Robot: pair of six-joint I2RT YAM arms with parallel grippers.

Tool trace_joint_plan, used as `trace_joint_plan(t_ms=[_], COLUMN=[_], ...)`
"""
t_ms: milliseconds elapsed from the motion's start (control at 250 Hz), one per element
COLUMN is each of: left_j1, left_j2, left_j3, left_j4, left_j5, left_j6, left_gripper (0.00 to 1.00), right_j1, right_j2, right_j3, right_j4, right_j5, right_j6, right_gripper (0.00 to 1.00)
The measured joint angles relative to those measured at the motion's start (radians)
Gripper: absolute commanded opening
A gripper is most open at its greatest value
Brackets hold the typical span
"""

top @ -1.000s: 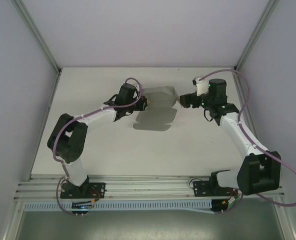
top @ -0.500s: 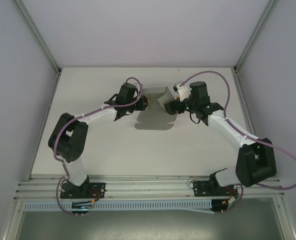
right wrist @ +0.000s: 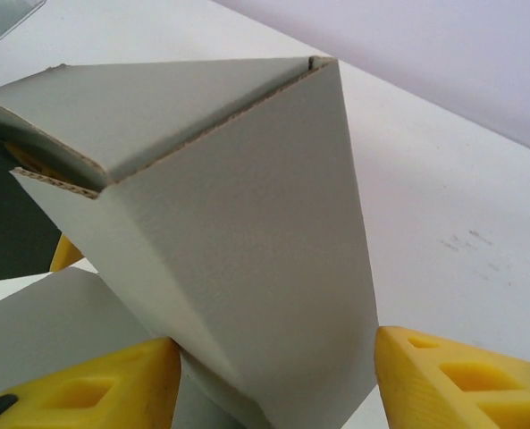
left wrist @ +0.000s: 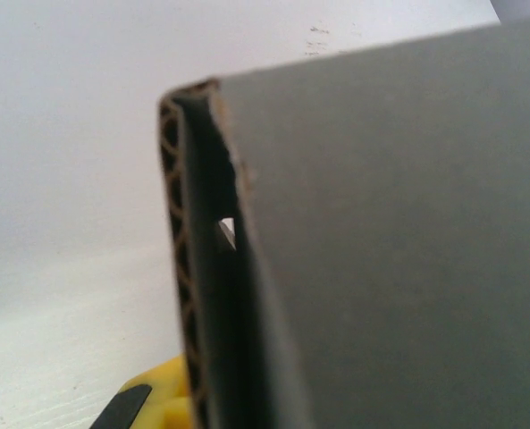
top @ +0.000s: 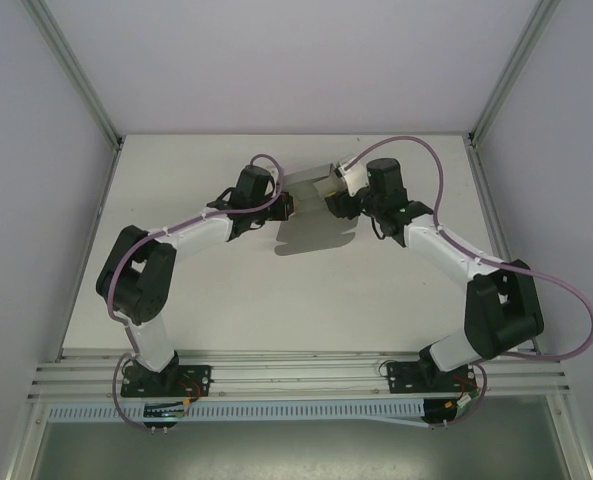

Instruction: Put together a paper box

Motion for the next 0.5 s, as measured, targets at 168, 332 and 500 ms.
trace_joint_plan(t_ms=[168, 332, 500], left_j1=[0.01, 0.012, 0.006], left_j2=[0.009, 0.015, 0.034], left_j3=[0.0, 0.0, 0.027], left_j4=[-0.008, -0.011, -0.037], left_j5=[-0.006, -0.007, -0.007], left_j6=[0.006, 0.008, 0.012], left_gripper=[0.0, 0.0, 0.0], right_j1=[0.001, 0.0, 0.047], right_j2=[0.061, 0.114, 0.151], right_j3=[0.018, 0.069, 0.071], right_j4=[0.037, 0.051, 0.128], right_j5=[-0.01, 0.014, 0.226], right_j6=[-0.024, -0.045, -0.057], right_gripper=[0.53, 0.24, 0.1])
